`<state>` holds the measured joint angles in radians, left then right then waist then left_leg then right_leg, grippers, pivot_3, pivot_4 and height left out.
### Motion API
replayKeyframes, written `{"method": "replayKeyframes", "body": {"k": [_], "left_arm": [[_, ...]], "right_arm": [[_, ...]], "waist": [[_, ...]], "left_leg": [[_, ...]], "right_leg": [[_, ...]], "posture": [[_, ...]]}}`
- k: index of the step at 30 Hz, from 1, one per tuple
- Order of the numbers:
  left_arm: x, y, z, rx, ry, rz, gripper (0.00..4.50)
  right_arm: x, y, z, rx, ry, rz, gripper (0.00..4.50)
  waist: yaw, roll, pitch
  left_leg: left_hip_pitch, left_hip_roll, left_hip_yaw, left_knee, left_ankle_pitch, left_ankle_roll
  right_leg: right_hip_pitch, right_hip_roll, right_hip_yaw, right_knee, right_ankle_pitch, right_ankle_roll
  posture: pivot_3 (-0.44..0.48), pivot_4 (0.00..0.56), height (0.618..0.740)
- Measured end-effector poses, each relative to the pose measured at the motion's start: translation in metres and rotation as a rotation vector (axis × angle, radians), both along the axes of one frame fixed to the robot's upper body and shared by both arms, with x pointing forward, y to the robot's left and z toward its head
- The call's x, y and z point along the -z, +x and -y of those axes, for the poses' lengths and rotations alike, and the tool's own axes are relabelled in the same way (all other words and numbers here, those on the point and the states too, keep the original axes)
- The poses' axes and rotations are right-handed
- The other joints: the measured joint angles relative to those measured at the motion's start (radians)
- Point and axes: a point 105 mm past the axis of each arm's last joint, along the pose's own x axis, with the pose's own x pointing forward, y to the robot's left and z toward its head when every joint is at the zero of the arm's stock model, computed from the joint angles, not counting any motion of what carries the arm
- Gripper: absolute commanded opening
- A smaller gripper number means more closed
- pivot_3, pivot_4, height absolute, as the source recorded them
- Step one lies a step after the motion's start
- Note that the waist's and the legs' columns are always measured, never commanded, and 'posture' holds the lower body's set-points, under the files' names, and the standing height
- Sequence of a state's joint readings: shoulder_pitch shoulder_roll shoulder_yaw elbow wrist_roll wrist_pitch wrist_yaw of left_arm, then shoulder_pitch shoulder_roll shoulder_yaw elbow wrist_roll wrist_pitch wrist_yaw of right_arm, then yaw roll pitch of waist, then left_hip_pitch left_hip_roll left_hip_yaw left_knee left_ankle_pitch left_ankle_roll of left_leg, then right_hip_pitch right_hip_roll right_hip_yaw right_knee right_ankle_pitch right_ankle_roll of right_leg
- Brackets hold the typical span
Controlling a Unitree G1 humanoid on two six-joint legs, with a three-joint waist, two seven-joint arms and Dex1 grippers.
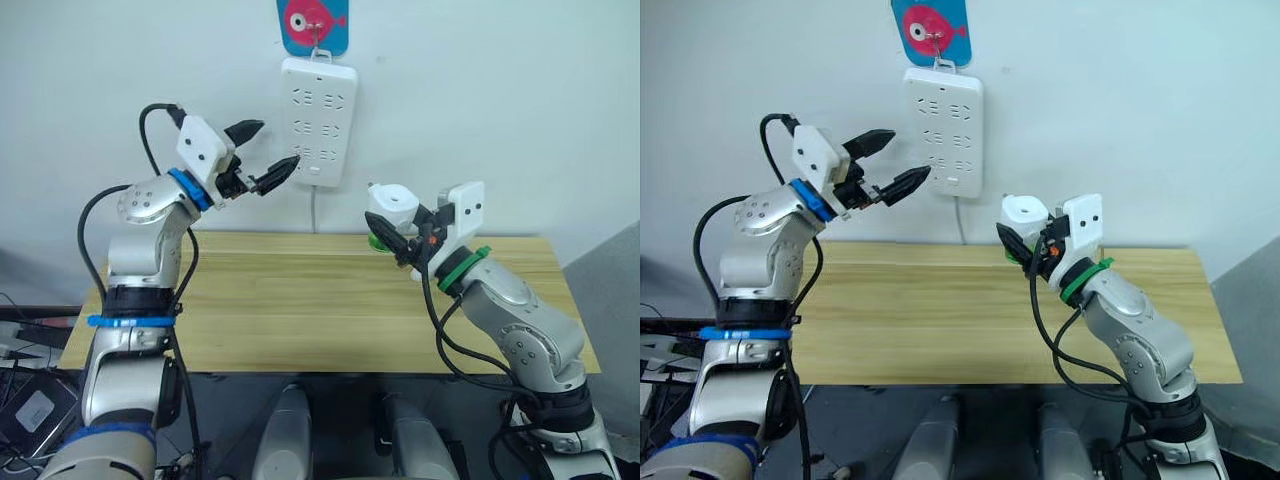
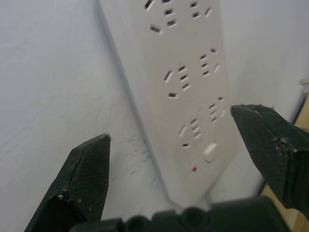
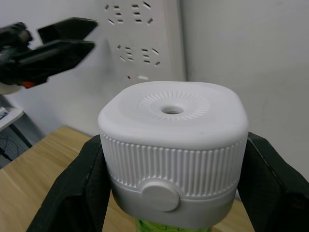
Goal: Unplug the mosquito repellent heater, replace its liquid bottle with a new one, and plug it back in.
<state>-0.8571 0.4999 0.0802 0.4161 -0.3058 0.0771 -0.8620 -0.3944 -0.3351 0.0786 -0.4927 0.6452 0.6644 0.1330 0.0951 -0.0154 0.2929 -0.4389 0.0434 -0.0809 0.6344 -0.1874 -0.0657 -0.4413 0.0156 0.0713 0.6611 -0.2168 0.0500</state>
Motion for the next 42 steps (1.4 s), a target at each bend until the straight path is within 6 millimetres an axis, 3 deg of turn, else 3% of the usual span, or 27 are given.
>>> {"method": "replayKeyframes", "body": {"k": [9, 14, 23, 27, 35, 42], "left_arm": [[0.006, 0.014, 0.016, 0.095, 0.075, 0.001, 4.5], [0.023, 0.014, 0.036, 0.206, 0.127, -0.076, 4.5], [0.014, 0.007, 0.044, 0.33, 0.087, -0.113, 4.5], [0.01, -0.001, 0.045, 0.41, 0.046, -0.19, 3.65], [0.009, -0.003, 0.036, 0.435, -0.03, -0.301, 1.32], [0.01, -0.002, 0.039, 0.444, -0.044, -0.316, 1.3]], "right_arm": [[0.0, 0.0, 0.0, 0.019, -0.005, -0.002, 3.13], [-0.001, 0.0, 0.002, 0.03, -0.005, -0.003, 3.13], [-0.003, 0.0, 0.007, 0.049, -0.009, 0.006, 3.13], [-0.005, -0.002, 0.006, 0.042, -0.019, 0.004, 3.13], [-0.021, -0.01, -0.008, 0.016, -0.014, 0.008, 3.13], [-0.037, -0.009, -0.022, 0.005, -0.005, 0.02, 3.13]], "waist": [[0.029, -0.001, -0.001], [0.03, -0.001, -0.001], [0.01, -0.002, -0.001], [0.005, -0.002, -0.001], [-0.016, -0.002, -0.001], [-0.017, -0.002, -0.001]], "left_leg": [[0.001, 0.0, 0.0, 0.0, 0.001, 0.002], [-0.002, 0.0, 0.0, -0.001, 0.001, 0.002], [0.0, 0.0, 0.0, -0.004, 0.001, 0.002], [0.0, 0.0, 0.0, -0.004, 0.001, 0.002], [0.0, 0.001, -0.001, -0.004, 0.001, 0.002], [-0.001, 0.001, -0.002, -0.005, 0.001, 0.002]], "right_leg": [[0.002, 0.0, -0.001, 0.001, -0.001, -0.002], [-0.001, 0.0, -0.001, 0.0, 0.0, -0.002], [-0.001, 0.0, -0.001, 0.001, 0.0, -0.002], [-0.001, 0.0, -0.002, 0.001, 0.0, -0.002], [-0.001, 0.0, -0.003, 0.001, -0.001, -0.002], [-0.001, -0.001, -0.004, 0.001, -0.001, -0.003]], "posture": [[0.264, 0.226, 0.74], [0.26, 0.223, 0.74], [0.251, 0.225, 0.74], [0.248, 0.227, 0.74], [0.23, 0.235, 0.74], [0.222, 0.236, 0.74]]}}
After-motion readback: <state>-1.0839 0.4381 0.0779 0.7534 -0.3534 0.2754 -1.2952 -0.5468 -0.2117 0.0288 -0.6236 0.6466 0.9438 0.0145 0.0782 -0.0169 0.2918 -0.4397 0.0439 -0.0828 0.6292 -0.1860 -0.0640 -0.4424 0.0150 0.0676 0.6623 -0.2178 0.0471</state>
